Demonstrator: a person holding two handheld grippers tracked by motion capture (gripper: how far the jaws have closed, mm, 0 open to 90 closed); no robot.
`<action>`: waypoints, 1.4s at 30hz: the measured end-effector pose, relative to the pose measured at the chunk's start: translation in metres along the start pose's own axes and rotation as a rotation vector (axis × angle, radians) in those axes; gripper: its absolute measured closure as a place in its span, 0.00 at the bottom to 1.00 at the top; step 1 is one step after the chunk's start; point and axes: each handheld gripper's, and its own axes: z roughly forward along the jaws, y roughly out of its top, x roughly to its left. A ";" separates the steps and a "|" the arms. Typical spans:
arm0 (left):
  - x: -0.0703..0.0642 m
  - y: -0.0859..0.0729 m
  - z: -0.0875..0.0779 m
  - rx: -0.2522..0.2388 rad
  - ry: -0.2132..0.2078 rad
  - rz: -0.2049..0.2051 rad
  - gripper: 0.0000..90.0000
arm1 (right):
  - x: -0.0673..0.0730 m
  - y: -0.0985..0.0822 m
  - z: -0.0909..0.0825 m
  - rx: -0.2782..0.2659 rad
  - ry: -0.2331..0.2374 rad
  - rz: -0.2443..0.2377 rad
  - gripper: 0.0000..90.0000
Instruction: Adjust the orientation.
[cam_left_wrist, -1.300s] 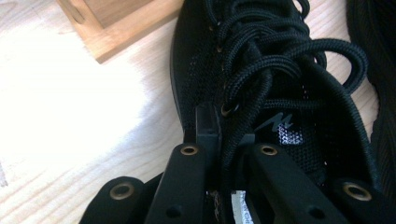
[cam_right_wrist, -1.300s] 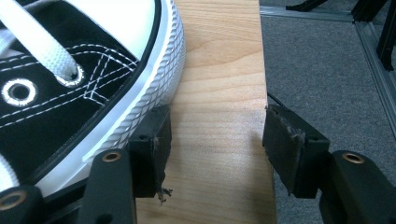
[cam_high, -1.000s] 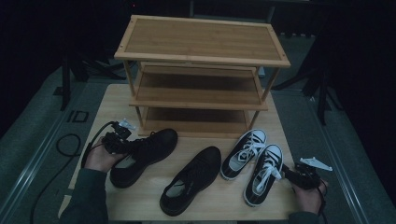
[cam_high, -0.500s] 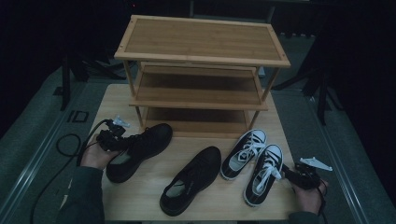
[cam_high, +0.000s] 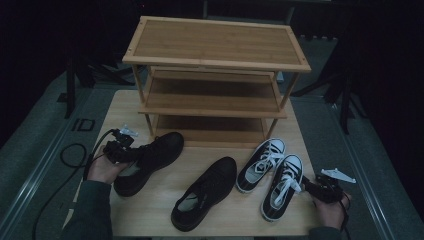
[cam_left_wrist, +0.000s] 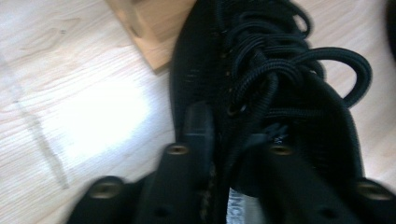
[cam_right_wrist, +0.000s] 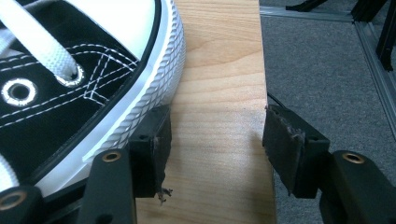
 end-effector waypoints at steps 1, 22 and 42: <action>0.000 0.000 -0.002 -0.001 -0.005 -0.001 0.81 | 0.000 0.000 0.000 0.000 0.000 0.000 0.46; -0.014 0.000 -0.028 0.036 0.031 0.039 0.65 | 0.000 0.000 0.000 0.000 0.001 0.001 0.46; -0.037 0.010 -0.057 -0.015 0.038 0.082 0.64 | 0.000 0.000 0.000 0.000 -0.006 -0.002 0.46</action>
